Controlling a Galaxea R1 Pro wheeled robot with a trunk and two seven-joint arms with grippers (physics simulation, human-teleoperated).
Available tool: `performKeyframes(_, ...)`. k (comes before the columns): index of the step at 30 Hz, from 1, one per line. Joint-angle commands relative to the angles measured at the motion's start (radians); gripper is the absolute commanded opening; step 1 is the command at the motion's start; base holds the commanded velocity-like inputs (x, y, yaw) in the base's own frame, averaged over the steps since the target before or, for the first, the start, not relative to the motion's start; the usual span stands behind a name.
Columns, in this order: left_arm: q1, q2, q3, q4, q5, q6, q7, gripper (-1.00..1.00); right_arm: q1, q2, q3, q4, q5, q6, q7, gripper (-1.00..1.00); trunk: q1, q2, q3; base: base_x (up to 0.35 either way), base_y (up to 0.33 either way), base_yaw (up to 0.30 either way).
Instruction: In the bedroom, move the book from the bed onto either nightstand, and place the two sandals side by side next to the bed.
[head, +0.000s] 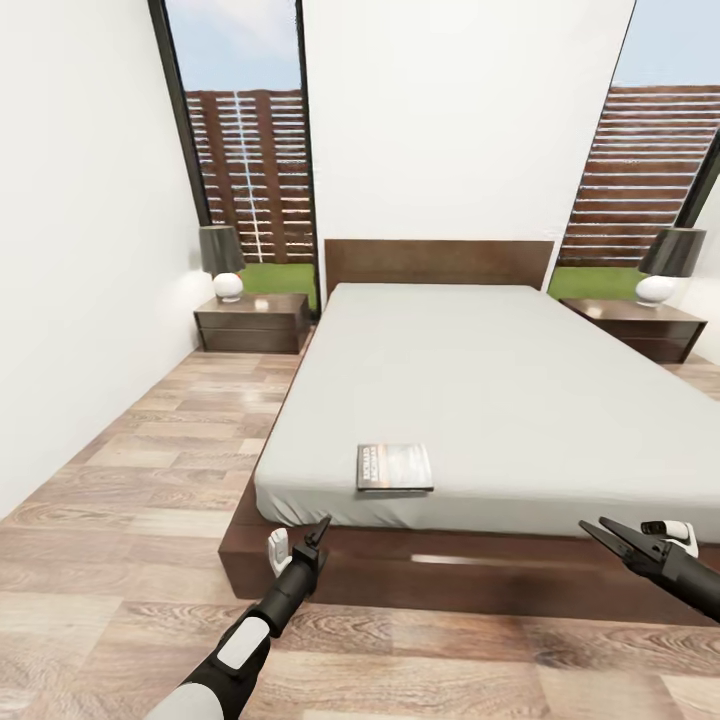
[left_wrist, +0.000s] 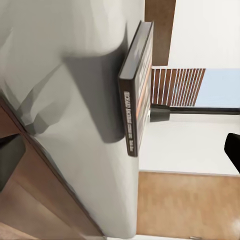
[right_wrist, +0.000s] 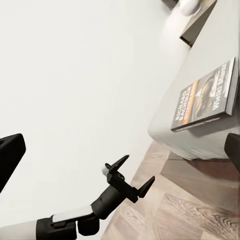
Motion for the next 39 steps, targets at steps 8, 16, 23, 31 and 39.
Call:
performKeyframes(8, 0.0, 0.0, 0.002, 0.0, 0.008, 0.01, -0.002, 1.0, 0.0, 0.001, 0.003, 0.0, -0.004, 0.01, 0.001, 1.0, 0.0, 0.0, -0.001, 0.104, -0.117, 0.0)
performKeyframes(16, 0.0, 0.0, 0.002, 0.0, 0.008, 0.01, -0.002, 1.0, 0.0, 0.001, 0.003, 0.0, -0.003, 0.006, 0.001, 1.0, 0.0, 0.0, -0.001, 0.107, -0.119, 0.0)
performKeyframes(23, 0.0, 0.0, 0.002, 0.0, 0.008, 0.01, -0.002, 1.0, 0.0, 0.001, 0.004, 0.0, -0.003, 0.005, 0.0, 1.0, 0.0, 0.0, -0.001, 0.052, -0.06, 0.0)
performKeyframes(31, 0.0, 0.0, 0.002, 0.0, 0.008, 0.01, -0.002, 1.0, 0.0, 0.001, 0.003, 0.0, -0.002, 0.005, 0.0, 1.0, 0.0, 0.0, -0.001, 0.007, -0.008, 0.0)
performKeyframes(39, 0.0, 0.0, 0.0, 0.0, 0.008, 0.011, -0.001, 1.0, 0.0, 0.001, 0.003, 0.0, -0.002, 0.005, 0.0, 1.0, -0.023, 0.042, 0.018, 0.001, -0.001, 0.0)
